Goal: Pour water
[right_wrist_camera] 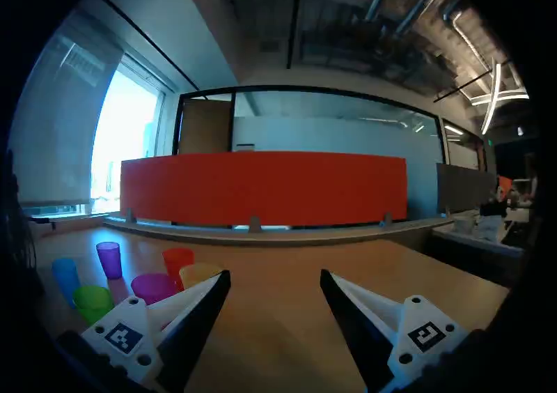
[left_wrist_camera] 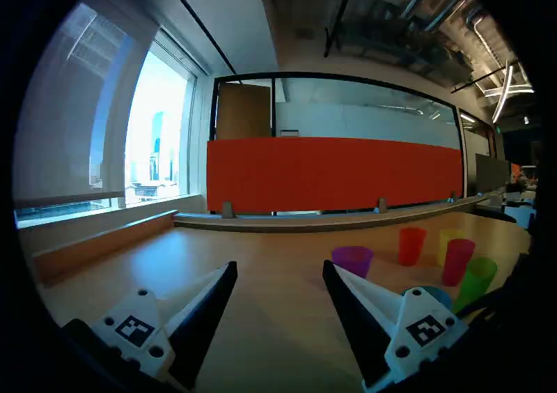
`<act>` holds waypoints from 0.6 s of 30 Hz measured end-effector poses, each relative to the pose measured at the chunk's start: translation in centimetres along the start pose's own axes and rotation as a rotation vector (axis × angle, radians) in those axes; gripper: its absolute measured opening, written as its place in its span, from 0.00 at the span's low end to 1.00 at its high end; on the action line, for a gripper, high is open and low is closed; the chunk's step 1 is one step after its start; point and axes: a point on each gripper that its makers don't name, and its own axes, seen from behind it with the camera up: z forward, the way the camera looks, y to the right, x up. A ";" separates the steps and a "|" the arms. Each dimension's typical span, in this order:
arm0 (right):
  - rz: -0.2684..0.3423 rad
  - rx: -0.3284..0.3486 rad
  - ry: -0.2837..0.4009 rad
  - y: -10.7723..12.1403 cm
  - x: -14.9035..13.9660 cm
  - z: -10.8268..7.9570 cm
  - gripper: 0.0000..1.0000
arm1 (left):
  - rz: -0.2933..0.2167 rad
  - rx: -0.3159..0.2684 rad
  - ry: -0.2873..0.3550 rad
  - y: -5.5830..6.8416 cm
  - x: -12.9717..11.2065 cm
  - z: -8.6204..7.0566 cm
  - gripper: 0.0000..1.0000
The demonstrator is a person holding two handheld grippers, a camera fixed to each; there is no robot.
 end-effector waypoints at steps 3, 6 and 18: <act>0.001 0.000 -0.007 -0.1 0.0 0.0 1.00 | 0.000 0.000 0.000 0.0 0.0 0.0 0.91; 0.002 -0.003 -0.013 -0.1 0.0 -0.1 1.00 | 0.000 0.000 0.000 0.0 0.0 0.0 0.91; 0.004 -0.007 -0.020 0.0 0.0 0.0 1.00 | 0.000 0.000 0.000 0.0 0.0 0.0 0.91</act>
